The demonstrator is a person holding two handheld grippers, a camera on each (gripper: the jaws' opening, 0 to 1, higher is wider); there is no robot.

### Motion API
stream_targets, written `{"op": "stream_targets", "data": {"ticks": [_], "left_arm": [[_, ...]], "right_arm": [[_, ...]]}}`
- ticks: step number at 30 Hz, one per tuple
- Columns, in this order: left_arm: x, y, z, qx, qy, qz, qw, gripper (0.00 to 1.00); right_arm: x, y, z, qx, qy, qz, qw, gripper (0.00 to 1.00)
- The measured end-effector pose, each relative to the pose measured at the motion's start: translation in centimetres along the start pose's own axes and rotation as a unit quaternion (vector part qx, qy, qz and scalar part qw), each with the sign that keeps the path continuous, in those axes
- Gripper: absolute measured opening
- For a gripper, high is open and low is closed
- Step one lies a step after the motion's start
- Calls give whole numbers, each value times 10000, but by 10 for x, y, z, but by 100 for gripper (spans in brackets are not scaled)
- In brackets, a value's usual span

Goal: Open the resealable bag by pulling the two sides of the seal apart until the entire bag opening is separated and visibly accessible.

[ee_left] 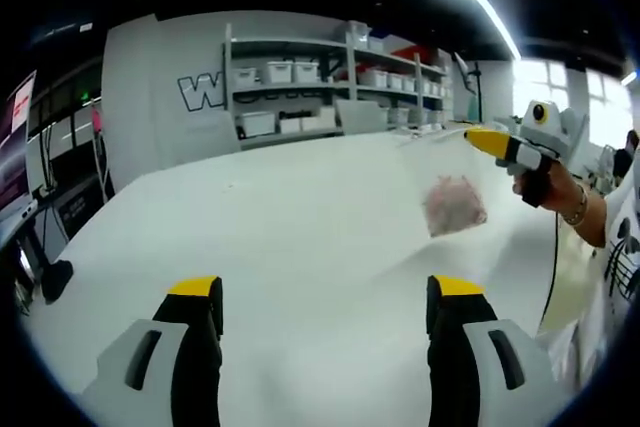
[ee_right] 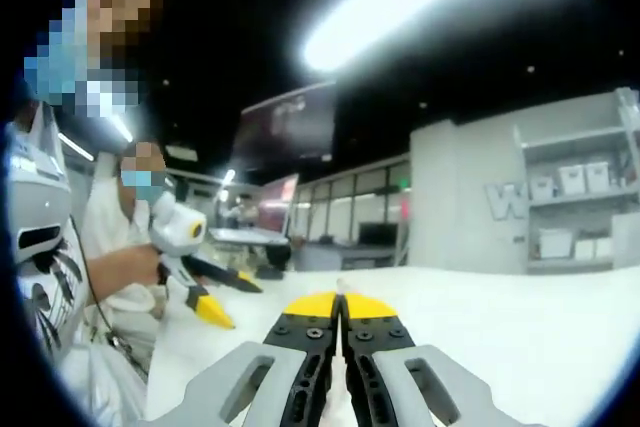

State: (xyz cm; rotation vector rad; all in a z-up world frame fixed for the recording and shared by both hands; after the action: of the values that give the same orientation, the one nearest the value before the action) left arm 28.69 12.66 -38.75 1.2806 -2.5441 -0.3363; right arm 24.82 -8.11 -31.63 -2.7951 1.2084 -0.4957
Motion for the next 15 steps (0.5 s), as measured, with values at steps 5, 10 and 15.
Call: {"op": "stream_targets", "data": {"ticks": [5, 10, 15], "left_arm": [[0, 4, 1, 7, -9, 0, 10000, 82], [1, 7, 1, 30, -20, -5, 10000, 81], [3, 10, 3, 33, -33, -2, 10000, 81]], "right_arm": [[-2, 4, -5, 27, 53, -22, 10000, 0], [-3, 7, -5, 16, 49, -65, 10000, 0], [-8, 11, -7, 19, 71, -103, 9999, 0]]}}
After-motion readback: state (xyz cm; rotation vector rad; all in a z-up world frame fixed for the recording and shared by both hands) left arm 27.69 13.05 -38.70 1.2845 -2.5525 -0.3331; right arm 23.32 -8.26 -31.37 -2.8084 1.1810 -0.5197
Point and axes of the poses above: the point that each gripper's makers call its tool centre point, and the gripper's own axes: y roughly backward along the fingers, x roughly to its right, z roughly out of its underside, the point moved 2 cm from there along y, roughly backward along the fingers, and after that the axes turned 11 degrees about y, right-handed, at the moved point
